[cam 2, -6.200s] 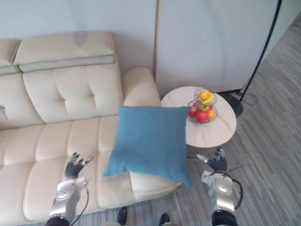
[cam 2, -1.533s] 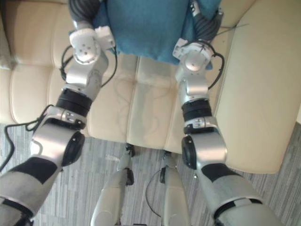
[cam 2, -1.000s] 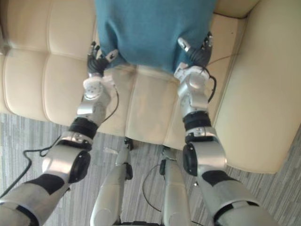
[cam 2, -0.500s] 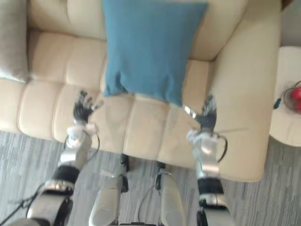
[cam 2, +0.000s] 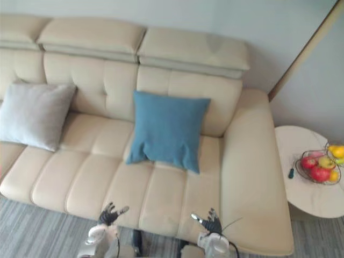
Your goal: Pick up cushions and gather them together orderly.
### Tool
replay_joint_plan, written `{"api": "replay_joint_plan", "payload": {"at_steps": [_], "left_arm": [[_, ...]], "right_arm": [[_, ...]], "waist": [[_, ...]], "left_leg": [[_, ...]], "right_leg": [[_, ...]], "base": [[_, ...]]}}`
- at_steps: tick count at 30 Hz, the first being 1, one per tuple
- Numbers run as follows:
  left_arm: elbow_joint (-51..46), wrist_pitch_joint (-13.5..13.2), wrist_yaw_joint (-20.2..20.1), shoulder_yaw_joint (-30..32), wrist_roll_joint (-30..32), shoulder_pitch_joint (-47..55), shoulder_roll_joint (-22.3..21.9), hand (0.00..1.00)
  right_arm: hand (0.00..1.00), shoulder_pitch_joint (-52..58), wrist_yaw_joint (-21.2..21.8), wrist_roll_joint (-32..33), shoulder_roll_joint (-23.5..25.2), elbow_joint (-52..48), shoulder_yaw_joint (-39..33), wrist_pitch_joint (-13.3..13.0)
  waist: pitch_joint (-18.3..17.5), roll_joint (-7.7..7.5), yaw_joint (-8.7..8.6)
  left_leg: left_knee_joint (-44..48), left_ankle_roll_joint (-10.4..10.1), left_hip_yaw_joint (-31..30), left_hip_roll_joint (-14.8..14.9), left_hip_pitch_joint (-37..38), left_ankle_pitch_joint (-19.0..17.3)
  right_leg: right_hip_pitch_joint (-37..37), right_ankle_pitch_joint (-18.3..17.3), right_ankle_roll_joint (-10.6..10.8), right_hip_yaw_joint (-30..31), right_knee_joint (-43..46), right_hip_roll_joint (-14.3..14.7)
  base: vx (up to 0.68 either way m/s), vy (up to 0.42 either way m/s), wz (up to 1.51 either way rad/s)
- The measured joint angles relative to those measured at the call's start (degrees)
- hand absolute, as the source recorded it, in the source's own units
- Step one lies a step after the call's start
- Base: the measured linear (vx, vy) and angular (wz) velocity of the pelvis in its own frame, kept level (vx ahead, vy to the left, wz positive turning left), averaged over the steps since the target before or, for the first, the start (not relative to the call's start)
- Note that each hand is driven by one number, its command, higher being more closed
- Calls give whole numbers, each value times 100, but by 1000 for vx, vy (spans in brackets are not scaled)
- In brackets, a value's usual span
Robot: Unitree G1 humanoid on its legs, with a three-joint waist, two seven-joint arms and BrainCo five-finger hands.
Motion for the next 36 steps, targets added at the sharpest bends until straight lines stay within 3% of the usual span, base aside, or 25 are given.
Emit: {"api": "replay_joint_plan", "payload": {"at_steps": [5,9,12,13,14,15,16,19,20,21,22,24,26,27,28,29,31,32,33,36], "left_arm": [[256,109,-55,82,338,141,-33,0],[278,113,-50,186,353,126,-26,0],[269,110,-41,207,360,-2,-19,0],[253,104,-36,253,370,-21,-77,0],[266,107,-35,361,430,-49,-105,0],[262,105,-31,369,445,-58,-114,0],[244,104,-27,372,449,-90,-110,0],[192,101,-26,436,448,-34,-57,0],[146,103,-13,484,446,-41,-46,0],[125,103,-6,478,445,-59,-59,0],[67,99,18,462,445,-64,-179,0],[67,94,42,360,444,-81,-237,0],[97,93,58,244,438,-107,-277,0],[81,89,57,241,436,-131,-277,0],[35,88,71,265,430,-136,-278,0],[35,91,70,269,432,-134,-271,0],[24,92,62,295,438,-134,-254,0],[25,95,58,311,437,-141,-253,0],[20,91,51,378,437,-150,-248,0],[50,100,46,480,389,-109,-275,0]], "right_arm": [[0,-3,4,-7,-5,349,-121,67],[0,-168,2,1,41,372,-95,69],[0,-253,-12,0,43,371,-24,69],[0,-348,-19,-1,28,371,3,70],[0,-432,-27,-4,35,367,16,73],[0,-409,-26,-4,44,369,19,72],[0,-346,-25,-5,47,448,16,72],[0,-334,-20,-72,60,616,18,71],[0,-341,-20,-149,57,641,16,72],[0,-473,-37,-155,29,639,10,81],[0,-557,-85,-155,-45,633,-6,97],[0,-643,-149,-142,-159,601,9,86],[0,-657,-213,-144,-208,604,40,93],[0,-608,-238,-145,-226,631,29,100],[0,-573,-272,-144,-237,675,-5,118],[0,-573,-277,-144,-239,680,-9,118],[0,-647,-273,-146,-231,686,-9,115],[0,-650,-271,-148,-225,694,-9,115],[0,-643,-266,-153,-203,783,-11,126],[0,-559,-245,-160,-161,872,-84,179]], "waist": [[-166,-15,7],[-63,-73,20],[46,-186,19],[97,-76,65],[174,-54,32],[181,-40,15],[158,-96,12],[55,-256,75],[28,-298,76],[48,-272,126],[138,-21,210],[171,235,267],[344,385,176],[355,374,161],[389,305,184],[390,289,183],[441,196,181],[446,186,178],[461,143,171],[449,141,163]], "left_leg": [[-236,27,138,-65,350,65],[-220,76,522,-107,498,34],[313,231,757,-36,216,-181],[478,307,824,112,30,-254],[638,372,845,181,-81,-309],[705,383,838,194,-126,-316],[883,407,716,192,-232,-332],[1335,366,659,182,-629,-291],[1699,366,607,227,-979,-290],[1897,322,575,330,-1165,-261],[1884,180,572,589,-1327,-75],[1740,29,533,837,-1598,265],[1121,-131,395,857,-1587,1040],[1157,-183,400,862,-1585,1024],[1370,-137,420,774,-1469,750],[1517,-65,400,752,-1447,584],[2518,121,185,706,-1421,-305],[2675,156,141,706,-1414,-410],[3215,161,-4,703,-1370,-757],[3730,-99,-386,682,-955,-1472]], "right_leg": [[213,17,58,137,-101,-20],[233,213,168,511,-140,-18],[-7,470,272,441,-8,-55],[-84,530,293,393,55,-18],[-467,-30,30,-1,1515,-140],[-560,-241,76,-76,2123,-221],[-481,-599,292,-156,3193,-440],[-114,-757,521,-71,3619,-675],[207,-794,537,-49,3325,-754],[389,-1074,576,-86,2813,-602],[497,-1324,400,-322,2213,-344],[447,-1523,177,-587,1867,-60],[298,-1562,39,-945,1846,55],[286,-1560,-42,-1077,1854,26],[271,-1530,-268,-1170,1843,-38],[245,-1514,-324,-1195,1832,-56],[72,-1397,-490,-1252,1757,-165],[63,-1364,-492,-1247,1749,-177],[16,-1280,-462,-1238,1739,-227],[-38,-1122,-342,-1142,1673,-244]], "base": [[11,36,-14],[-14,50,-43],[-97,28,-40],[-162,2,-40],[-123,3,-18],[-136,-35,9],[-86,-88,22],[-85,-140,15],[-196,-237,14],[-374,-325,-14],[-379,-276,-31],[-388,-244,-17],[-411,-229,42],[-418,-191,47],[-287,-107,17],[-300,-96,0],[-318,-31,-15],[-304,54,-6],[-236,111,2],[-199,188,-8]]}}
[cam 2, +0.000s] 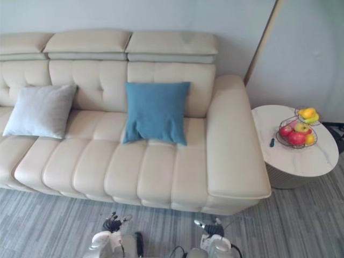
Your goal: Pick up cushions and gather them together orderly.
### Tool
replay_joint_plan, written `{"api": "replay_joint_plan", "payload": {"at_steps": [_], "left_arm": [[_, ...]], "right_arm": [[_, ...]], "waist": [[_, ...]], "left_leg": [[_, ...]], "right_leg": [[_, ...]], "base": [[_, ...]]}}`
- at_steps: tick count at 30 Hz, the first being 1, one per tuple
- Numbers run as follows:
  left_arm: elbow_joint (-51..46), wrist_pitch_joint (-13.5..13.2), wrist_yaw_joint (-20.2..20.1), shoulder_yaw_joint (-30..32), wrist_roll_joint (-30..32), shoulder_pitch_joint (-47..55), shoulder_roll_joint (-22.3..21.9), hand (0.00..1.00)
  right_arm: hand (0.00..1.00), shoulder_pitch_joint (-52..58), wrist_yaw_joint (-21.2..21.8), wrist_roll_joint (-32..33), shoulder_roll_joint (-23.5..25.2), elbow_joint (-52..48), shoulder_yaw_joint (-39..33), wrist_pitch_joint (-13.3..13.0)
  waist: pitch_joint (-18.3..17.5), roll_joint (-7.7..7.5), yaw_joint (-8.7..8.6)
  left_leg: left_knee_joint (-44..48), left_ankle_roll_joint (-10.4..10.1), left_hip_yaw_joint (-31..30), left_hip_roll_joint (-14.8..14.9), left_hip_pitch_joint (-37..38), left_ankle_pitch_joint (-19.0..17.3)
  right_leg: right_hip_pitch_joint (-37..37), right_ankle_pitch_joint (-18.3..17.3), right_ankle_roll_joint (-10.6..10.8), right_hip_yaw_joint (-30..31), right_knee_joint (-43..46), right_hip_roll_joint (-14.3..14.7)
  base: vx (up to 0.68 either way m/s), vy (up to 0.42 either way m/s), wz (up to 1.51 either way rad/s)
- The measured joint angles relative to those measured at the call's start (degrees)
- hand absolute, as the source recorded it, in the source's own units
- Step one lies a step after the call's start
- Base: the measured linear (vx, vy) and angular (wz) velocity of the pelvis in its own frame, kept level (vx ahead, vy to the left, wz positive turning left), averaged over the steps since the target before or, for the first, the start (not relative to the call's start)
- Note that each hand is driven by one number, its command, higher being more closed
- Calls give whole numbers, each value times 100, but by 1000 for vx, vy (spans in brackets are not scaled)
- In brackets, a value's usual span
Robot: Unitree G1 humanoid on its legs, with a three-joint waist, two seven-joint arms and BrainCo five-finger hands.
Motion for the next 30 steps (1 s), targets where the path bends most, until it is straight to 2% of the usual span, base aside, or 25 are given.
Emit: {"api": "replay_joint_plan", "payload": {"at_steps": [2,4,6,10,11,20,24,26,30], "left_arm": [[53,9,-22,9,-11,70,-31,0],[128,33,-30,47,-19,171,130,0],[190,38,-33,73,-15,178,137,0],[355,53,-81,109,12,283,149,0],[659,116,-106,172,51,361,306,0],[665,139,-106,171,49,359,307,0],[665,247,-106,171,42,344,312,0],[664,319,-107,195,42,275,308,0],[664,393,-108,211,51,159,305,0]], "right_arm": [[0,30,25,-9,-18,18,-124,47],[0,89,53,-12,189,144,-400,112],[0,132,61,-11,192,150,-575,114],[0,238,87,-10,72,349,-992,116],[0,245,145,-10,-136,780,-1263,168],[0,243,149,-4,-136,781,-1258,184],[0,242,167,15,-139,781,-1245,269],[0,165,207,61,-136,768,-1143,309],[0,116,233,196,-145,702,-1030,337]], "waist": [[-96,69,-48],[-384,-151,-106],[-390,-149,-109],[-554,-21,-141],[-434,-9,-135],[-428,0,-166],[-414,9,-215],[-279,21,-231],[-128,-31,-231]], "left_leg": [[-843,-125,39,-94,432,-284],[-1646,-6,221,-397,584,-40],[-1775,53,227,-497,700,35],[-2310,232,270,-802,1050,237],[-3063,217,-3,-923,1664,438],[-3085,216,17,-918,1650,438],[-3142,206,98,-895,1664,444],[-3054,160,341,-834,1742,411],[-2658,166,273,-839,1626,379]], "right_leg": [[-68,93,133,143,-46,27],[-106,489,311,352,-571,-64],[68,716,370,378,-908,-68],[453,1101,509,486,-1589,-182],[935,1237,457,691,-2148,-18],[914,1238,459,698,-2165,-18],[913,1251,472,725,-2234,0],[902,1265,462,944,-2224,45],[694,1324,440,1417,-2128,58]], "base": [[-100,243,-16],[-22,229,-18],[-13,148,-8],[-8,131,3],[27,56,2],[0,0,0],[2,-1,-7],[10,-11,-42],[-10,-31,-67]]}}
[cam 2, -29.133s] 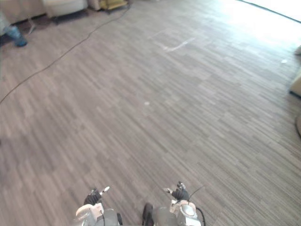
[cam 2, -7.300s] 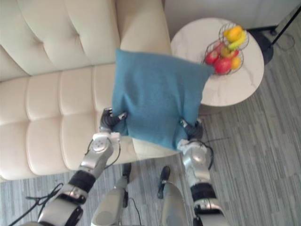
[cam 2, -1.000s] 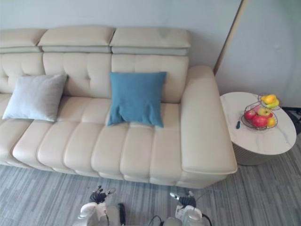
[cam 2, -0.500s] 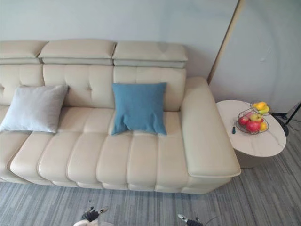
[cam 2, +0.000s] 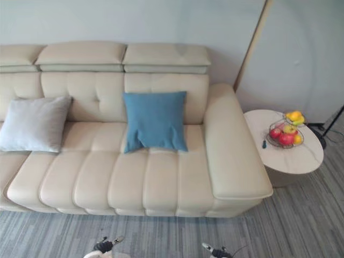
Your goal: Pick up cushions and gather them together orderly.
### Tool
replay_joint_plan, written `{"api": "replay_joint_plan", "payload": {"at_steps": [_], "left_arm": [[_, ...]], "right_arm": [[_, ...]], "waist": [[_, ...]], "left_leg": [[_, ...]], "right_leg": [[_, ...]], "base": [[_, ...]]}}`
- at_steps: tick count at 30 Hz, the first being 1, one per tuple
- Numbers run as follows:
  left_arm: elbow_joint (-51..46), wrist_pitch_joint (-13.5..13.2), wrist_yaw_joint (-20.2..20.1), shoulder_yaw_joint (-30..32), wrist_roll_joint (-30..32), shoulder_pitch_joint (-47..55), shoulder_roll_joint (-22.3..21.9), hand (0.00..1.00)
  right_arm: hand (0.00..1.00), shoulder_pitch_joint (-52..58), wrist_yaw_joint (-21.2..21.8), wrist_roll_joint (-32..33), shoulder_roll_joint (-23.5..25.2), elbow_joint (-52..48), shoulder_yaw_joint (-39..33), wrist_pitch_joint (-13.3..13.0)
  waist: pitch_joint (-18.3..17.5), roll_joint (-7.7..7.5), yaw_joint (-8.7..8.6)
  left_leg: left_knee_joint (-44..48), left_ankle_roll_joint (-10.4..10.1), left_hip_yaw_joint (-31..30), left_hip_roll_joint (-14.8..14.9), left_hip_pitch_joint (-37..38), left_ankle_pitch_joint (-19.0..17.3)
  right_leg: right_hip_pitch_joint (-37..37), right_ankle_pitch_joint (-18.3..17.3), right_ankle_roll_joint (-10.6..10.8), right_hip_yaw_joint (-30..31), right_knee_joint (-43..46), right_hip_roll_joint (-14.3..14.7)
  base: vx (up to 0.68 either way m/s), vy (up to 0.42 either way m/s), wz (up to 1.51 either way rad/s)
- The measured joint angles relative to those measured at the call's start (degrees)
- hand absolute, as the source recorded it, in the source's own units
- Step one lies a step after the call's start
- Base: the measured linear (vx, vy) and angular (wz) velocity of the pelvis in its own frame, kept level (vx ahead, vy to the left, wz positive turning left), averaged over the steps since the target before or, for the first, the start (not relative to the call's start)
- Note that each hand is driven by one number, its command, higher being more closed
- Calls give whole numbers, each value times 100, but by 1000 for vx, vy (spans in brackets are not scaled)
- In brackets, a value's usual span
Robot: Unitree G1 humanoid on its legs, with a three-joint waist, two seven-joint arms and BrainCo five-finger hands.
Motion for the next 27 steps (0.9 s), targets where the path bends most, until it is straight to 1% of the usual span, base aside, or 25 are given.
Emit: {"api": "replay_joint_plan", "payload": {"at_steps": [1,3,4,5,6,7,8,9,10,11,12,13,14,15,16,17,18,19,20,21,23,24,25,26,27], "left_arm": [[4,3,5,-1,0,-2,-11,0],[5,20,-7,15,1,-31,-38,0],[5,22,-10,22,1,-45,-40,0],[5,27,-27,48,2,-62,-30,0],[4,26,-27,54,7,-69,-22,0],[0,24,-28,58,8,-87,-19,0],[-2,26,-26,53,12,-72,14,0],[-23,26,-22,-21,10,-100,19,0],[-30,23,-23,-66,11,-106,17,0],[-27,23,-24,-105,10,-98,24,0],[-3,21,-26,-109,10,-88,18,0],[2,22,-28,-110,10,-83,12,0],[10,25,-35,-114,10,-85,6,0],[4,24,-37,-139,10,-89,-6,0],[4,25,-39,-157,11,-90,-3,0],[-4,23,-43,-133,6,-82,7,0],[-13,18,-45,-77,6,-86,4,0],[-37,11,-46,20,-2,-92,-58,0],[-107,-5,-45,2,-2,-92,-78,0],[-135,-10,-57,-2,-2,-93,-76,0],[-365,-22,-119,0,-56,-131,-132,0],[-378,-27,-115,10,-85,-131,-154,0],[-410,-40,-110,116,-112,-131,-192,0],[-457,-45,-105,218,-118,-134,-222,0],[-467,-52,-107,236,-118,-137,-233,0]], "right_arm": [[0,5,1,36,-7,-53,22,10],[0,3,12,34,-7,-181,145,24],[0,2,13,35,-6,-192,167,24],[0,-2,15,33,-7,-300,232,27],[0,-35,15,22,-1,-371,323,23],[0,-76,15,21,-3,-369,339,26],[0,-208,20,19,29,-367,336,31],[0,-252,21,16,18,-365,315,46],[0,-250,20,14,11,-361,297,48],[0,-225,16,-20,13,-344,245,48],[0,-218,15,-118,10,-332,155,50],[0,-204,14,-175,4,-332,153,50],[0,-196,12,-195,-18,-331,118,48],[0,-197,12,-194,-40,-317,102,48],[0,-197,12,-191,-48,-311,96,49],[0,-187,10,-184,-31,-314,95,49],[0,-184,7,-184,-36,-320,94,48],[0,-184,-7,-180,-83,-324,102,53],[0,-183,-18,-172,-97,-315,122,77],[0,-185,-22,-162,-94,-317,138,86],[0,-210,-24,-148,-59,-324,147,113],[0,-208,-22,-151,-53,-333,160,112],[0,-232,-30,-149,-57,-349,228,105],[0,-240,-34,-147,-64,-353,312,99],[0,-220,-41,-147,-74,-348,350,99]], "waist": [[1,20,-8],[10,70,-34],[11,72,-36],[23,53,-35],[52,39,-40],[70,30,-40],[131,75,-29],[142,68,-71],[148,73,-88],[150,77,-92],[178,101,-99],[182,98,-127],[215,135,-171],[237,151,-181],[254,156,-176],[309,200,-168],[337,223,-168],[406,334,-162],[411,357,-158],[412,344,-160],[447,244,-25],[445,244,11],[447,242,40],[444,228,80],[443,212,89]], "left_leg": [[-11,18,50,14,2,-17],[-5,-22,554,155,36,-236],[0,-19,621,174,41,-260],[5,-35,1025,241,64,-307],[9,-31,1405,285,86,-312],[9,-31,1592,310,94,-312],[-11,-30,2039,387,103,-315],[-86,-38,2375,383,159,-320],[-111,-39,2514,385,212,-319],[-101,-42,2729,394,278,-318],[-88,-53,2949,397,425,-312],[-73,-65,2963,411,458,-306],[152,-92,2975,480,471,-322],[875,-191,2963,751,297,-395],[1312,-213,2916,920,191,-424],[2599,-141,2653,1412,-213,-449],[2988,-70,2515,1561,-343,-482],[3875,82,1975,1827,-654,-611],[4125,-137,1406,1738,-979,-759],[4104,-174,1248,1660,-1083,-802],[3187,-226,320,1001,-1462,-920],[2937,-232,131,885,-1492,-924],[2365,-217,-549,576,-1618,-908],[2081,-158,-1130,366,-1720,-866],[1931,2,-1547,213,-1804,-762]], "right_leg": [[-101,37,1,160,7,32],[-382,194,6,627,26,222],[-426,221,6,697,35,255],[-706,388,-21,941,144,388],[-925,572,-43,936,196,488],[-1014,671,-81,778,197,522],[-1177,598,-366,-68,301,469],[-1390,131,-551,-1513,872,211],[-1376,-47,-593,-2123,1073,75],[-1278,-287,-764,-3068,1323,-154],[-1155,-421,-819,-3602,1398,-249],[-1151,-422,-818,-3526,1383,-200],[-1135,-510,-772,-3192,1322,-31],[-1120,-532,-775,-2980,1231,96],[-1081,-534,-779,-2897,1167,162],[-917,-532,-785,-2697,975,390],[-839,-534,-788,-2642,930,478],[-656,-581,-865,-2444,893,702],[-557,-633,-936,-2290,905,801],[-542,-638,-944,-2181,903,839],[-494,-640,-942,-1578,890,940],[-495,-644,-935,-1452,888,973],[-490,-653,-930,-1105,889,1078],[-485,-660,-931,-868,903,1140],[-479,-694,-889,-625,947,1185]], "base": [[-2,-6,-92],[-16,15,-119],[-50,28,-136],[-53,17,-150],[-56,16,-170],[-50,-27,-165],[-73,-64,-150],[-65,-84,-137],[-41,-70,-106],[10,-109,-117],[31,-129,-111],[69,-184,-110],[96,-193,-90],[107,-209,-93],[121,-282,-95],[75,-196,-66],[89,-231,-88],[111,-143,-91],[111,-143,-91],[167,-107,-98],[173,-61,-122],[163,15,-147],[177,54,-143],[227,90,-167],[156,65,-108]]}}
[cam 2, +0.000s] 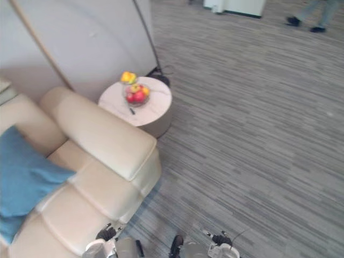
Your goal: Pick up cushions and gather them together orderly.
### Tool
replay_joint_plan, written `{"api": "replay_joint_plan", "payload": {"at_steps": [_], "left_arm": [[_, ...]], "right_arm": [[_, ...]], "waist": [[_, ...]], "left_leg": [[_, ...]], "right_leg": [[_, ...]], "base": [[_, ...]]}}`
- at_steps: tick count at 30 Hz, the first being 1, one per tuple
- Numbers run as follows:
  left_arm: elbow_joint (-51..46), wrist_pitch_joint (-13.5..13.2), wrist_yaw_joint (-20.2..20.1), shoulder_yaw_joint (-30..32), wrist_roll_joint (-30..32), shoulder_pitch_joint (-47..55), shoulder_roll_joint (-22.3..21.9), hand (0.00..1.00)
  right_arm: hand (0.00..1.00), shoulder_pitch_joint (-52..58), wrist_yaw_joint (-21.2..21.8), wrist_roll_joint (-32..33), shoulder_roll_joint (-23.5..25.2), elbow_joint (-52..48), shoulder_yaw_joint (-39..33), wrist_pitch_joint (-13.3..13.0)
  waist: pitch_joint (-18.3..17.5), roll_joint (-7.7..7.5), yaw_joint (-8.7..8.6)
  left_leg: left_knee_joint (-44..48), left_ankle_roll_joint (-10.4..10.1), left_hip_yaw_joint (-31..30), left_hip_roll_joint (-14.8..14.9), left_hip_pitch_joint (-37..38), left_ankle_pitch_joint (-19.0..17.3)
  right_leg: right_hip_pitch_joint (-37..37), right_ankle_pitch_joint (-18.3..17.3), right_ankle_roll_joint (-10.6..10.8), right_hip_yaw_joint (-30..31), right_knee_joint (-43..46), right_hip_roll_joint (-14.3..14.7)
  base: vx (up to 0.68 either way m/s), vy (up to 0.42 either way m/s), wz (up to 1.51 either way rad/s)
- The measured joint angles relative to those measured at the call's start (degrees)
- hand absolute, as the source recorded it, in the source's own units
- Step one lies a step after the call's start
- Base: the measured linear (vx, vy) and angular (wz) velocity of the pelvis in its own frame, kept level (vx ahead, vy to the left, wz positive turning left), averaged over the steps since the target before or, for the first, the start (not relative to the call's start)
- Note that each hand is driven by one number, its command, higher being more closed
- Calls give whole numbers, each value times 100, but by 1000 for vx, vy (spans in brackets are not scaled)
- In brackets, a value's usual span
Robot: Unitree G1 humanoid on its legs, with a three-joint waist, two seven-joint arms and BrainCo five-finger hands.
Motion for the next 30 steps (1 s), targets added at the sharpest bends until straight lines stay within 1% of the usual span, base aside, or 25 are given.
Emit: {"api": "replay_joint_plan", "payload": {"at_steps": [1,2,3,4,5,7,10,11,12,13,15,16,18,19,20,21,22,23,24,25,26,27,28,29,30], "left_arm": [[0,0,1,0,-2,1,0,0],[12,-11,8,9,-18,3,2,0],[29,-7,5,9,-23,52,7,0],[17,2,-3,16,-57,86,52,0],[17,-10,-3,14,-79,148,127,0],[23,5,1,9,-104,139,231,0],[199,41,5,-21,-105,51,309,0],[280,50,4,-147,-110,-10,340,0],[390,50,-1,-330,-115,-84,366,0],[468,56,-2,-393,-115,-138,359,0],[591,64,-15,-588,-113,-312,187,0],[608,64,-15,-615,-113,-324,139,0],[701,59,-29,-741,-110,-317,111,0],[685,58,-31,-757,-102,-254,124,0],[646,38,-19,-754,-97,-163,155,0],[627,44,-9,-748,-96,-137,207,0],[499,44,6,-625,-103,-25,352,0],[311,43,22,-420,-121,33,331,0],[272,43,19,-414,-153,81,329,0],[177,27,13,-307,-270,91,283,0],[143,16,16,-323,-272,80,275,0],[61,17,17,-352,-269,79,195,0],[50,17,17,-351,-269,76,189,0],[-56,8,15,-339,-268,69,164,0],[-60,9,18,-323,-265,52,141,0]], "right_arm": [[0,0,1,0,-2,3,0,2],[0,99,1,0,-10,-2,77,1],[0,113,6,-2,-6,-19,80,-2],[0,157,11,-3,57,-16,75,4],[0,256,28,-4,150,-22,44,-10],[0,285,55,-3,211,-17,-90,-2],[0,259,55,-6,272,-18,-204,-2],[0,232,56,-5,292,-27,-266,-20],[0,193,56,-4,290,-10,-336,-18],[0,174,55,-2,277,3,-374,-17],[0,11,48,-2,-6,223,-398,-18],[0,-11,46,-2,-56,291,-408,0],[0,-41,30,9,-91,308,-523,13],[0,15,27,27,-142,413,-627,6],[0,-8,31,28,-161,432,-693,14],[0,-13,34,28,-113,419,-690,9],[0,13,73,64,91,412,-688,-1],[0,50,70,135,66,392,-674,-9],[0,67,67,182,44,379,-648,-7],[0,110,43,197,-14,316,-578,12],[0,122,23,199,-14,275,-569,32],[0,70,-5,224,-61,198,-583,51],[0,62,-7,225,-61,193,-585,51],[0,-30,-17,237,-10,151,-557,49],[0,-16,-25,237,35,96,-504,49]], "waist": [[3,-4,-2],[-47,-10,-18],[-82,-10,-8],[-173,-116,31],[-293,-274,36],[-407,-422,46],[-425,-447,31],[-427,-447,20],[-428,-442,19],[-435,-402,0],[-396,-76,-83],[-386,-11,-102],[-328,-56,-118],[-350,-4,-196],[-393,31,-229],[-381,-23,-225],[-369,-215,-220],[-277,-145,-162],[-254,-95,-116],[-167,-24,50],[-168,7,112],[-153,15,90],[-149,10,91],[-118,-24,155],[-119,-23,194]], "left_leg": [[-16,16,-30,-14,-2,8],[-149,172,-54,-31,49,114],[-215,148,71,0,101,177],[-380,-78,516,49,352,311],[-577,-24,877,1,511,285],[-795,-8,1488,48,766,281],[-1010,-8,2156,245,1193,281],[-1098,-8,2406,319,1355,281],[-1259,-12,2644,330,1511,279],[-1330,-40,2731,340,1562,304],[-1422,-175,2983,465,1757,383],[-1385,-213,3023,464,1795,405],[-1040,-408,2993,405,1708,279],[-2079,-216,2815,245,1964,642],[-1919,-374,2798,327,1985,948],[-1751,-412,2787,329,1955,922],[-661,-501,2728,502,1567,771],[830,-374,2449,907,1063,761],[1328,-264,2291,1010,885,844],[2469,80,1730,1142,374,1162],[2696,26,1480,1002,150,688],[2106,93,1302,562,-231,11],[2014,111,1298,514,-254,-10],[957,198,1223,112,-541,-25],[292,149,1180,-28,-621,130]], "right_leg": [[-1,-10,16,34,13,6],[-17,-186,159,377,210,49],[-43,-276,166,479,304,59],[-196,-632,235,634,775,-94],[-366,-828,515,296,1076,-514],[-615,-735,758,-357,1448,-1067],[-568,-437,681,-1527,1375,-1640],[-569,-133,665,-1981,1060,-1751],[-608,134,595,-2219,813,-1771],[-602,157,571,-2260,739,-1720],[-624,334,357,-2506,646,-1560],[-616,355,324,-2562,649,-1569],[-504,363,304,-2431,587,-1691],[-366,358,314,-2394,512,-1666],[-316,242,461,-2303,537,-1616],[-279,193,499,-2284,504,-1625],[-99,61,561,-2294,217,-1595],[133,41,493,-2256,17,-1350],[227,-1,485,-2191,-49,-1253],[440,-117,433,-1909,-95,-1106],[523,-161,434,-1767,-119,-1095],[560,-188,399,-1499,-194,-1153],[561,-188,399,-1465,-200,-1161],[585,-244,493,-1127,-217,-1264],[625,-312,607,-964,-210,-1300]], "base": [[181,117,-126],[145,110,-95],[248,193,-159],[250,198,-139],[261,216,-147],[271,198,-131],[259,106,-133],[210,1,-155],[207,-31,-132],[223,-76,-122],[256,-100,-104],[201,-55,-86],[129,-23,-57],[84,-26,-47],[126,-54,-44],[98,-92,-45],[75,-183,-46],[46,-184,-54],[74,-129,-85],[112,6,-81],[251,102,-104],[250,123,-65],[346,170,-108],[249,136,-108],[258,158,-118]]}}
